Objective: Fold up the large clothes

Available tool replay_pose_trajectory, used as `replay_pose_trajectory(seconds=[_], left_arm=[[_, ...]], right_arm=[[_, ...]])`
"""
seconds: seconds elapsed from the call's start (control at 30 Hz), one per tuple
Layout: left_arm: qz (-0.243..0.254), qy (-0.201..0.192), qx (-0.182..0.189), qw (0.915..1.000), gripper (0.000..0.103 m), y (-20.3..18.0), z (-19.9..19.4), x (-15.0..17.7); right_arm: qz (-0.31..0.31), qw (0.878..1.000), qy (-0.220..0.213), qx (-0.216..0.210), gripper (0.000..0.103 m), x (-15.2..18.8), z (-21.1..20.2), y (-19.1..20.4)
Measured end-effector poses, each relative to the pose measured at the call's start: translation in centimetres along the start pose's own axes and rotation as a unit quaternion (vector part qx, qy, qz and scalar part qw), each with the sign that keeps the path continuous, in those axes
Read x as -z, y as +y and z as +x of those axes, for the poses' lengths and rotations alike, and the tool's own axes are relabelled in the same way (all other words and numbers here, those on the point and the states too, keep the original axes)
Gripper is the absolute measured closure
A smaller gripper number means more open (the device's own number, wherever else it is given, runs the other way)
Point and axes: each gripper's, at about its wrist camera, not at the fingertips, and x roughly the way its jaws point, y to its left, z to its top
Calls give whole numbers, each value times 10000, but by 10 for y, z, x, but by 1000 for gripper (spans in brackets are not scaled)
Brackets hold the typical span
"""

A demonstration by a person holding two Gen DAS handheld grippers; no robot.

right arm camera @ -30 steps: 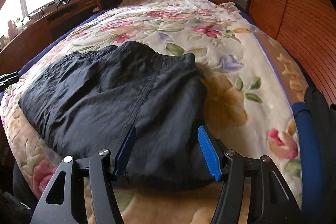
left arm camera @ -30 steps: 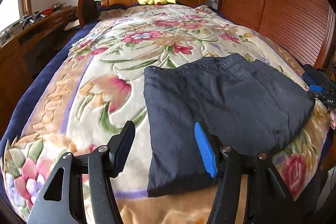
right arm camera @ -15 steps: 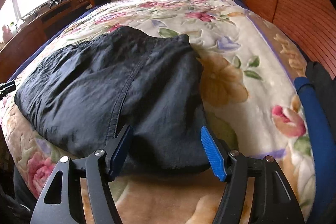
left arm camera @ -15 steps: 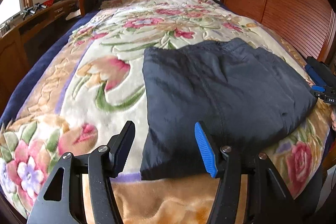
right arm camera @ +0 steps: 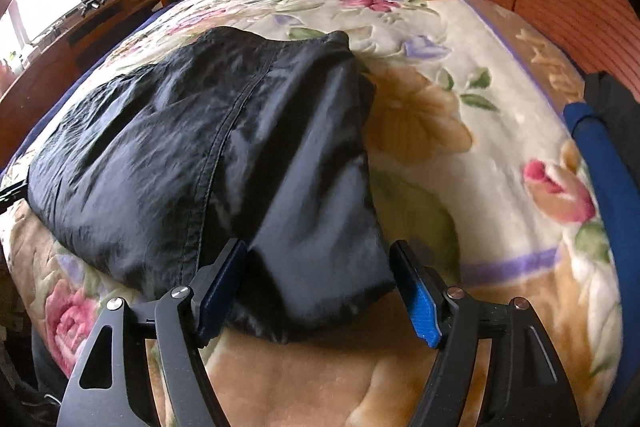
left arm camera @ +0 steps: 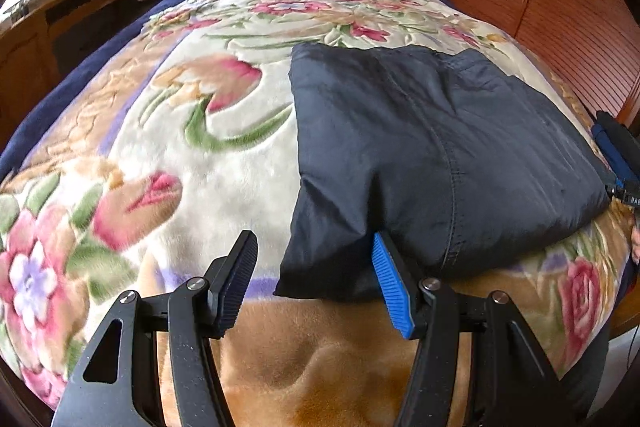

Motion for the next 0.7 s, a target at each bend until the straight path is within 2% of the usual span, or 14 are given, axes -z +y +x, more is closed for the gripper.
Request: replay_pose_trajectory(seconds=[0.13,0.2,0.23,0.27,0.33,0.37,0.43,0.47,0.53,0.7], left_arm=[[-21,-35,59,10000,45,-1,4,-1],[-75,-2,249,9997,55,0,6,-1],[-132,35,364,9992,62,0,8,-1],[-163,60,432,9989,69,1,9,-1],[-168,70,586,9981,79,0,8,-2],[-142,45,615,9980,85,-1,6,-2],[-121,-84,664,9977,89,-2,-3,-4],[-110,-134,664,9976,91,-3,-7,-5],[-52,-312,618,9976,92,-8,-20,-6],[97,-660,501,9965,94,-20,-49,-4]], right_arm=[[-95,9999,77,-41,28,5,0,-2],[-42,9999,128,-106,28,8,1,-4],[10,9996,193,-180,31,10,4,-6],[70,9992,268,-281,48,10,7,-7],[102,9966,339,-740,69,12,11,-6],[49,9965,294,-779,77,12,11,-4],[-129,9970,226,-728,90,11,8,2],[-178,9974,167,-673,94,10,5,5],[-250,9979,15,-594,97,9,-3,7],[-143,9968,-419,-673,99,14,-37,3]])
